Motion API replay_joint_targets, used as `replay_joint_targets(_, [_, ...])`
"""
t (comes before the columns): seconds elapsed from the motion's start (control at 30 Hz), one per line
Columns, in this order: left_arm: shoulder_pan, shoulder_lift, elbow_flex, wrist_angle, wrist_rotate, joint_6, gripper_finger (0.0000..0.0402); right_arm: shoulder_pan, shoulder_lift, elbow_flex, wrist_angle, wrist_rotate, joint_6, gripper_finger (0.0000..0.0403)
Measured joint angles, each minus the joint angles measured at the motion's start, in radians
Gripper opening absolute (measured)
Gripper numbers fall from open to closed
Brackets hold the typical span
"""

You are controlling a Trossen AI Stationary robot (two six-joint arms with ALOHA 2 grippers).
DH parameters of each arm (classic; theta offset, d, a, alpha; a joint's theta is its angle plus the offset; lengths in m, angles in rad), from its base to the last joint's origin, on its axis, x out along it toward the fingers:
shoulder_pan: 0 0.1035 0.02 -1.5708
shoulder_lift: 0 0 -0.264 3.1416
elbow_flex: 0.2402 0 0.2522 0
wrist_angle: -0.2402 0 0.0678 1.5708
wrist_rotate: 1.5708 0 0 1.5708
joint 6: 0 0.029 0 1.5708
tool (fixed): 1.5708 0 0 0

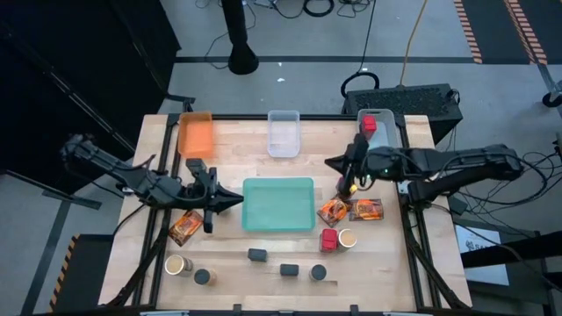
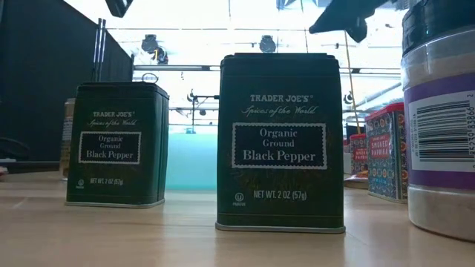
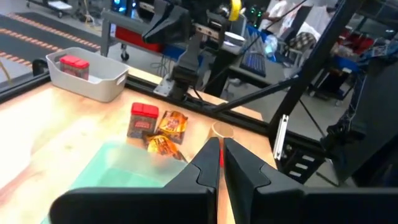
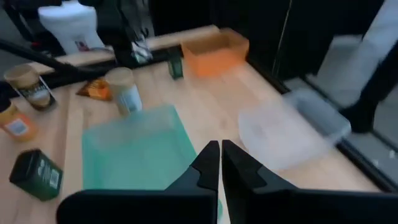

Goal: Sort spices by type
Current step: Put the top gold spice bottle into the orange bin

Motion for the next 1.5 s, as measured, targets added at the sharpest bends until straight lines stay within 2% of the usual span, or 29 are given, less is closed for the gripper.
replay_joint_targets(0.23, [-0.011,0.102,0.086,-0.043,0.007,-0.008,0.0022,0.086,0.003,-0.091,0.343,-0.068,-0.193,0.0000])
replay_joint_targets(0.4, [-0.006,0.160,0.170,-0.208,0.008,-0.052,0.0022,0.090,0.002,-0.091,0.372,-0.085,-0.225,0.0000])
replay_joint_targets(0.57, [-0.001,0.190,0.271,-0.576,0.040,-0.278,0.0022,0.090,0.002,-0.091,0.350,-0.085,-0.225,0.0000])
replay_joint_targets(0.73, [0.028,0.207,0.338,-1.000,0.182,-0.491,0.0022,0.089,0.002,-0.091,0.351,-0.085,-0.234,0.0000])
replay_joint_targets(0.87, [0.071,0.198,0.345,-1.196,0.250,-0.577,0.0022,0.089,0.002,-0.091,0.351,-0.085,-0.239,0.0000])
replay_joint_targets(0.97, [0.104,0.194,0.346,-1.245,0.270,-0.562,0.0022,0.089,0.002,-0.091,0.350,-0.085,-0.239,0.0000])
replay_joint_targets(1.1, [0.122,0.199,0.347,-1.229,0.293,-0.487,0.0022,0.089,0.002,-0.091,0.350,-0.085,-0.242,0.0000])
replay_joint_targets(1.23, [0.139,0.202,0.347,-1.229,0.338,-0.477,0.0028,0.089,0.002,-0.091,0.347,-0.085,-0.243,0.0000])
replay_joint_targets(1.33, [0.143,0.203,0.347,-1.229,0.378,-0.445,0.0050,0.089,0.002,-0.091,0.329,-0.086,-0.243,0.0000])
replay_joint_targets(1.5, [0.131,0.202,0.347,-1.230,0.397,-0.337,0.0117,0.089,0.002,-0.091,0.312,-0.085,-0.243,0.0000])
